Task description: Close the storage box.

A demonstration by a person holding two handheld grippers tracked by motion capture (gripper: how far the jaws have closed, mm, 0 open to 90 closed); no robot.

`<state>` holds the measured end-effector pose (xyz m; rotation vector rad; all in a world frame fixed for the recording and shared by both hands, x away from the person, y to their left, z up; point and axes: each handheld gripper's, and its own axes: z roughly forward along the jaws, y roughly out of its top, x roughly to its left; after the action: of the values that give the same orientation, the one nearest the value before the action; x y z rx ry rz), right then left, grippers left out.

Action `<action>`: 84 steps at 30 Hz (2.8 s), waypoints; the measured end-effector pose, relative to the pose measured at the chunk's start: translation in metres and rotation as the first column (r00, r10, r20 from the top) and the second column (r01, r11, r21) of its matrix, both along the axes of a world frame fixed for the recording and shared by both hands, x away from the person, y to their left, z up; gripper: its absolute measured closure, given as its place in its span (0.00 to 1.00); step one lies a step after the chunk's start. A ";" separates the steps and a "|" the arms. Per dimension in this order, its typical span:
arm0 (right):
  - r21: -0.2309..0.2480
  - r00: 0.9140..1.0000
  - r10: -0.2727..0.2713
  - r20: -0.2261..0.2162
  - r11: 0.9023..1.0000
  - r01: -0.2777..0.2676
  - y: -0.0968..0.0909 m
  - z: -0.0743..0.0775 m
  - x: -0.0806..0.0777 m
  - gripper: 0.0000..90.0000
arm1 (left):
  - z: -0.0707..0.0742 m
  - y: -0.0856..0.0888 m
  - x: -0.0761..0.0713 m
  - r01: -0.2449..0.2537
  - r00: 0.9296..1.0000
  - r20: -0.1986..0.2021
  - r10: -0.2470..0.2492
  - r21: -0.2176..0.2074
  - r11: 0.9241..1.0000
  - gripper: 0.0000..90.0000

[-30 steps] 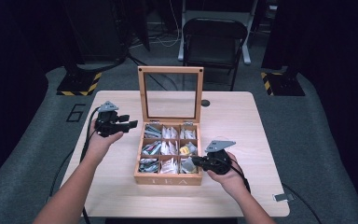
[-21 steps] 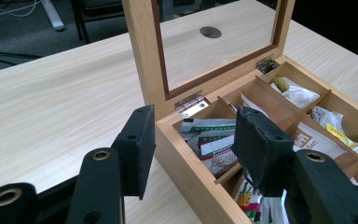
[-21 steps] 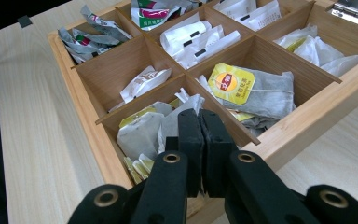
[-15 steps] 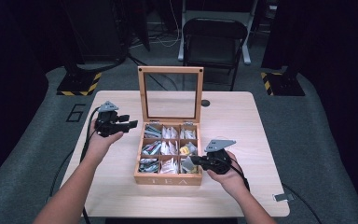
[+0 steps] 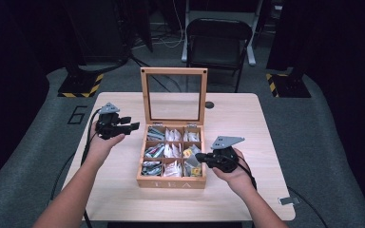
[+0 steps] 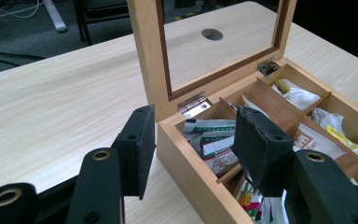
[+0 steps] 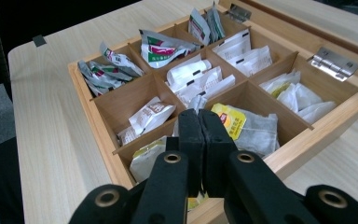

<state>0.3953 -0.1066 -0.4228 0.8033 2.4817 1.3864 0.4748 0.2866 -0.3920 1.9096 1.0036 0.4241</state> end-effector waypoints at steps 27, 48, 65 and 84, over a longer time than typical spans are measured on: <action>0.041 0.999 0.007 0.047 0.999 -0.009 -0.003 0.043 0.003 0.98 | 0.002 0.003 -0.001 -0.005 1.000 0.004 0.005 -0.005 1.000 0.54; 0.051 0.995 -0.050 0.083 0.998 0.046 -0.024 0.063 0.010 0.99 | 0.003 0.004 -0.002 -0.008 1.000 0.004 0.008 -0.007 1.000 0.54; 0.056 0.978 -0.190 0.090 0.981 0.185 -0.075 0.068 0.020 0.99 | 0.003 0.003 -0.002 -0.012 1.000 0.008 0.012 -0.007 1.000 0.54; 0.046 0.962 -0.258 0.085 0.966 0.255 -0.097 0.061 0.027 0.99 | 0.001 0.002 -0.002 -0.008 1.000 0.003 0.008 -0.002 1.000 0.54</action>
<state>0.4226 -0.2034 -0.3618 1.0051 2.1991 1.3436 0.4727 0.2891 -0.3907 1.9032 1.0095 0.4300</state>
